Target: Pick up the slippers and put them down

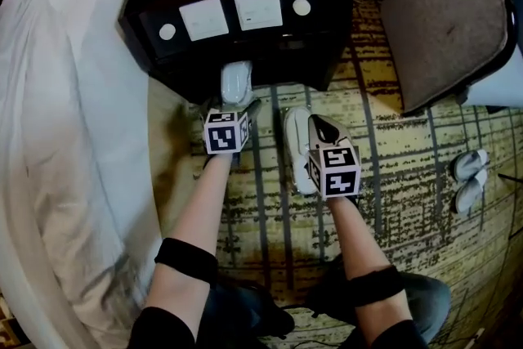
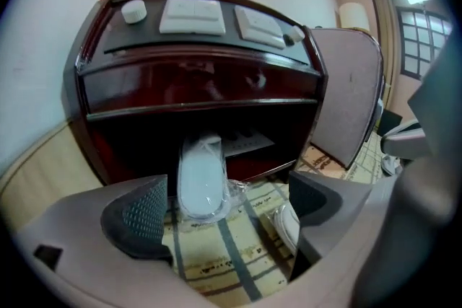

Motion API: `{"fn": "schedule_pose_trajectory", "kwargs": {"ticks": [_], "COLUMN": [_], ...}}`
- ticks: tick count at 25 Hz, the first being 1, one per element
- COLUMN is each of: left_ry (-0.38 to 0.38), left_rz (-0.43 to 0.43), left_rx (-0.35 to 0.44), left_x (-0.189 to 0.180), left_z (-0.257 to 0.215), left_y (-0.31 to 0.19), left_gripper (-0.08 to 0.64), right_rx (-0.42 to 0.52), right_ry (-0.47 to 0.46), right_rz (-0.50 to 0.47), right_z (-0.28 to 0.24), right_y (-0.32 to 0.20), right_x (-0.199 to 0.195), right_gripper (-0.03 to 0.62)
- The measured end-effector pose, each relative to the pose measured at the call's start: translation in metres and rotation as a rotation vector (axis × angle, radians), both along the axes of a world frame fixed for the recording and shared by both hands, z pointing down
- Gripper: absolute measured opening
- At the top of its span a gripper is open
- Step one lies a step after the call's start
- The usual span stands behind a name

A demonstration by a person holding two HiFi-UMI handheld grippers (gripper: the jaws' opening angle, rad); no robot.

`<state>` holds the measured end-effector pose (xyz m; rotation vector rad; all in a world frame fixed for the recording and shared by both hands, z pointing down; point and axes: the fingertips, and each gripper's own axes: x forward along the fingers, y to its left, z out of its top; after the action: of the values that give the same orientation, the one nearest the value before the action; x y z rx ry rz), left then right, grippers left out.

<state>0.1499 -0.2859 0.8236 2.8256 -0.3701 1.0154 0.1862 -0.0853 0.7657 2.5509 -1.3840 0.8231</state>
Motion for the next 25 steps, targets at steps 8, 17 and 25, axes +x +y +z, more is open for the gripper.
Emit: {"fn": "schedule_pose_trajectory", "kwargs": {"ticks": [8,17,25], "left_ry": [-0.048,-0.115,-0.129], "left_rz": [-0.044,-0.011,-0.011], "left_rx": [0.033,0.043,0.063], "left_x": [0.016,0.041,0.053], "left_z": [0.054,0.092,0.119], "left_y": [-0.035,-0.046,-0.057], "left_gripper": [0.566,0.604,0.577], "right_rx": [0.027,0.038,0.029], "right_ry": [0.017,0.058,0.089], "right_rz": [-0.015,0.002,0.012], "right_z": [0.033,0.026,0.029], "right_y": [-0.024,-0.019,-0.004], "right_x": [0.009,0.022,0.035], "right_gripper": [0.006,0.006,0.006]}}
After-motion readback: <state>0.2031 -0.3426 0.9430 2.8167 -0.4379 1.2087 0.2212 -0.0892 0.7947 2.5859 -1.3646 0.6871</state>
